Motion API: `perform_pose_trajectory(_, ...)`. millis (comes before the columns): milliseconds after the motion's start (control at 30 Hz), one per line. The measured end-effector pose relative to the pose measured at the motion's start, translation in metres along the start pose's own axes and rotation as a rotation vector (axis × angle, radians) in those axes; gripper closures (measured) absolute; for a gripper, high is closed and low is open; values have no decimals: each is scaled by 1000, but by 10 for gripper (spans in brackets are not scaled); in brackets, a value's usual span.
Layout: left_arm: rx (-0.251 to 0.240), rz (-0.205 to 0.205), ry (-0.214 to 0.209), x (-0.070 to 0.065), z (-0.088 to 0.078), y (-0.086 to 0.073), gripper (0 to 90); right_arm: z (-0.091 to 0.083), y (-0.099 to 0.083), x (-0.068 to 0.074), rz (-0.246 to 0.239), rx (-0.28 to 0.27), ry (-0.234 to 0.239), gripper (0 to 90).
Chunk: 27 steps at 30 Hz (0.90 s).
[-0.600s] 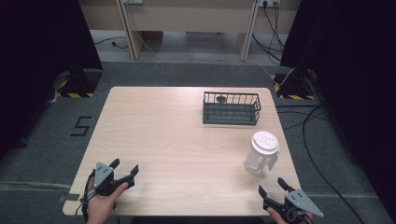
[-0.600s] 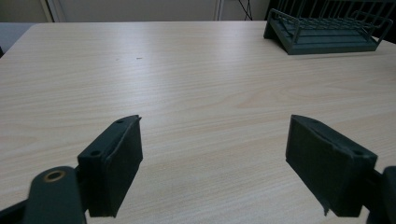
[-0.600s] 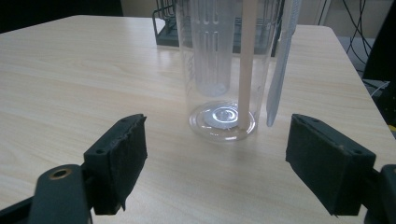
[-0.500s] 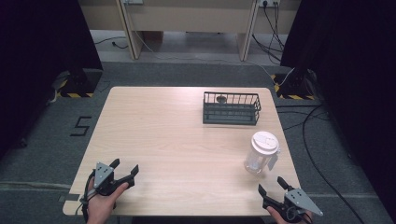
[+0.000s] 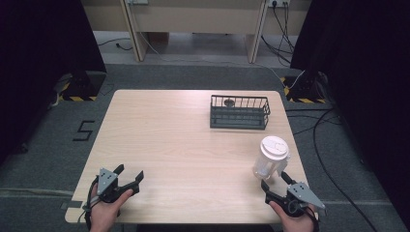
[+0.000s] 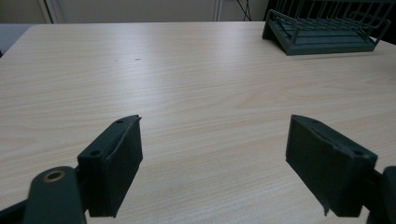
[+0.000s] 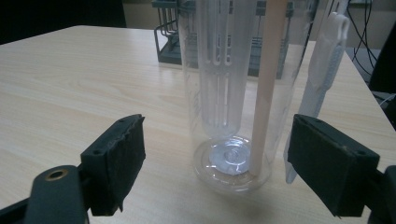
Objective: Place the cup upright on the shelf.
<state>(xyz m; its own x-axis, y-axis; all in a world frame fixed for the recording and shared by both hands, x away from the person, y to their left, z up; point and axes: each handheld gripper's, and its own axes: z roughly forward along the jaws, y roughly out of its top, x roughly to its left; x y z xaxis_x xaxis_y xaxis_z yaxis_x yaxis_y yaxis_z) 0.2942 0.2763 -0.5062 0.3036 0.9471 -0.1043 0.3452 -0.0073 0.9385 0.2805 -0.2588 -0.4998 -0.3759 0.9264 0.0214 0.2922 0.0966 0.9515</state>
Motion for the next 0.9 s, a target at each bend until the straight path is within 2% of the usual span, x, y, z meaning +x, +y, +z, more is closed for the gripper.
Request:
perform_pose_trajectory(467, 0, 0, -2, 0, 0, 0, 181, 23, 6, -4, 6, 4, -36, 158)
perform_pose_trajectory(900, -1, 1, -4, 0, 0, 0, 181, 45, 8, -7, 12, 9, -46, 123)
